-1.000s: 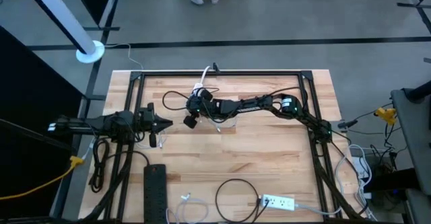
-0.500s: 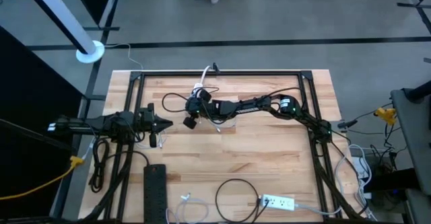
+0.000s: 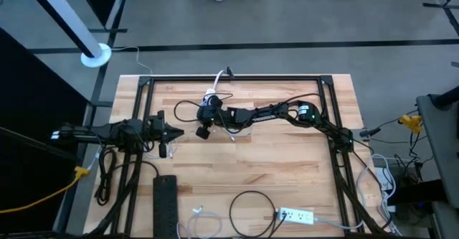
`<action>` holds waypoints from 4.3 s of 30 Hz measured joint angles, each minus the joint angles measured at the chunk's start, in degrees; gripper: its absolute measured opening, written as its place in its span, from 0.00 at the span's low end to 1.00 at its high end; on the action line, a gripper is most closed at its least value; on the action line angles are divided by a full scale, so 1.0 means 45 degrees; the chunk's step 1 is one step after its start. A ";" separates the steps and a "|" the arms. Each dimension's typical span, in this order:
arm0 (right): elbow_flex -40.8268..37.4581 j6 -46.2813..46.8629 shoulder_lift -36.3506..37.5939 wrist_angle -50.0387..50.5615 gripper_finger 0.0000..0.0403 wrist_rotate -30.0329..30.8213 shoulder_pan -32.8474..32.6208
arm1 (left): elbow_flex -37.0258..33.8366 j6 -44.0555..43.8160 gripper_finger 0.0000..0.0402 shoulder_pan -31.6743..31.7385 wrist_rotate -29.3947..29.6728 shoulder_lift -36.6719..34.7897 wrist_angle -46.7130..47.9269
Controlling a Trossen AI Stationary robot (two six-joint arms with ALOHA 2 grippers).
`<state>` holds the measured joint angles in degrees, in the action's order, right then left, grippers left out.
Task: Plug in charger cables
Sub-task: Insert the top white charger cable into the top white outlet extension
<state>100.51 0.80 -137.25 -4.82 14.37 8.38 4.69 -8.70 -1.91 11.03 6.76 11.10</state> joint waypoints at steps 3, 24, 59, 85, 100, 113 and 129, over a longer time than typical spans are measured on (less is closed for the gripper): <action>-0.0068 -0.0046 0.0045 -0.0015 0.04 -0.0010 0.0000 | 0.0000 -0.0114 0.06 -0.0175 -0.0005 0.0000 0.0011; -0.2614 -0.0137 0.1020 -0.3361 0.04 -0.1205 0.0520 | -0.0501 -0.0318 0.06 -0.0816 0.0233 0.0095 -0.1839; -0.2206 -0.0049 0.0588 -0.2774 0.04 -0.0845 0.0607 | -0.0549 0.0044 0.06 -0.0816 0.0087 0.0476 -0.1947; -0.2007 -0.0747 0.0651 -0.2516 0.04 -0.0828 0.0588 | -0.0549 0.0057 0.06 -0.0816 0.0097 0.0497 -0.1944; -0.2007 -0.1424 0.0690 -0.2700 0.04 -0.0387 0.0472 | -0.0549 0.0052 0.06 -0.0816 0.0102 0.0500 -0.1939; -0.2002 -0.1413 0.0816 -0.2729 0.04 -0.0503 0.0525 | -0.0549 -0.0006 0.06 -0.0815 0.0105 0.0515 -0.1939; -0.1997 -0.1774 0.0617 -0.2574 0.04 -0.0214 0.0539 | -0.0549 -0.0481 0.06 -0.0816 0.0112 0.0515 -0.1939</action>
<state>91.53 -7.18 -134.47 -16.40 13.41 10.81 2.22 -10.87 -5.58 11.53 9.08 2.37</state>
